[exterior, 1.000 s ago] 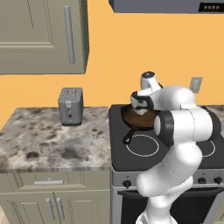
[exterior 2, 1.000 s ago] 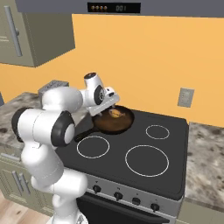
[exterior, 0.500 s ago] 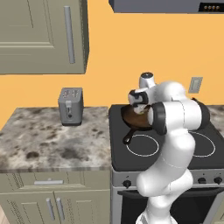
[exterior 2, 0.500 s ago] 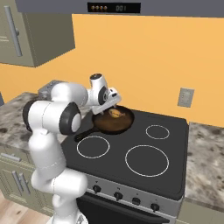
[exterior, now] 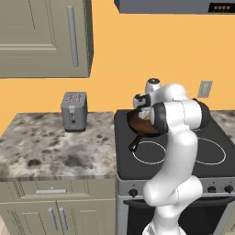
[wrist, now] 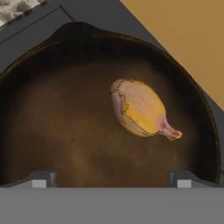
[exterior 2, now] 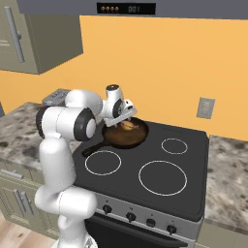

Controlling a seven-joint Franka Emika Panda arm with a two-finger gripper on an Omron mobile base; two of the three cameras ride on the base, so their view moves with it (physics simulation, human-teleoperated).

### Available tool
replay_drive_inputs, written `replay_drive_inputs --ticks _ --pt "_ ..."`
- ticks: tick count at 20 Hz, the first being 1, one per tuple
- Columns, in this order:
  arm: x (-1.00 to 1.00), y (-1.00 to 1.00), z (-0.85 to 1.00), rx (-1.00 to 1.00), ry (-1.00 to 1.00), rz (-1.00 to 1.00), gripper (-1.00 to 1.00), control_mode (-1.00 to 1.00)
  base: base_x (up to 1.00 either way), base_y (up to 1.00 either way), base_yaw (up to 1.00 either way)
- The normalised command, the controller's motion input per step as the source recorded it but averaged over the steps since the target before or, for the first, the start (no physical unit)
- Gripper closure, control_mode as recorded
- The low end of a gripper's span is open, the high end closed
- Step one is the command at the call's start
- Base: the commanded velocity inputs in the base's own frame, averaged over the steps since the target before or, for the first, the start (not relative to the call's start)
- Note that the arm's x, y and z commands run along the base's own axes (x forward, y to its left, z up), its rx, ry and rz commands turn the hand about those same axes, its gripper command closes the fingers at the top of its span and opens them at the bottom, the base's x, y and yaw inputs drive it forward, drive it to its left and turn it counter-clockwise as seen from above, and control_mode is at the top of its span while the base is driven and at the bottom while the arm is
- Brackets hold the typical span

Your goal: Take the chicken drumsticks from the pan and place one on each plate on the dining counter.

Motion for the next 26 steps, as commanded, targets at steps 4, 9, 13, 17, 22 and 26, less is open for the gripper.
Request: replay_drive_inputs --ticks 4,9,13,17,22,26 --pt "0.37 0.0 -0.26 0.0 0.0 0.02 -1.0 -1.0 0.0 0.0 0.0" --pt "0.24 0.0 -0.26 0.0 0.0 0.04 -1.0 -1.0 0.0 0.0 0.0" --pt "0.32 0.0 -0.18 0.0 0.0 0.03 -1.0 -1.0 0.0 0.0 0.0" --pt "0.34 0.0 -0.17 0.0 0.0 0.04 -1.0 -1.0 0.0 0.0 0.0" --pt "0.23 -0.01 -0.18 0.0 0.0 0.04 -1.0 -1.0 0.0 0.0 0.0" --pt "0.02 0.0 -0.22 0.0 0.0 0.04 -1.0 -1.0 0.0 0.0 0.0"
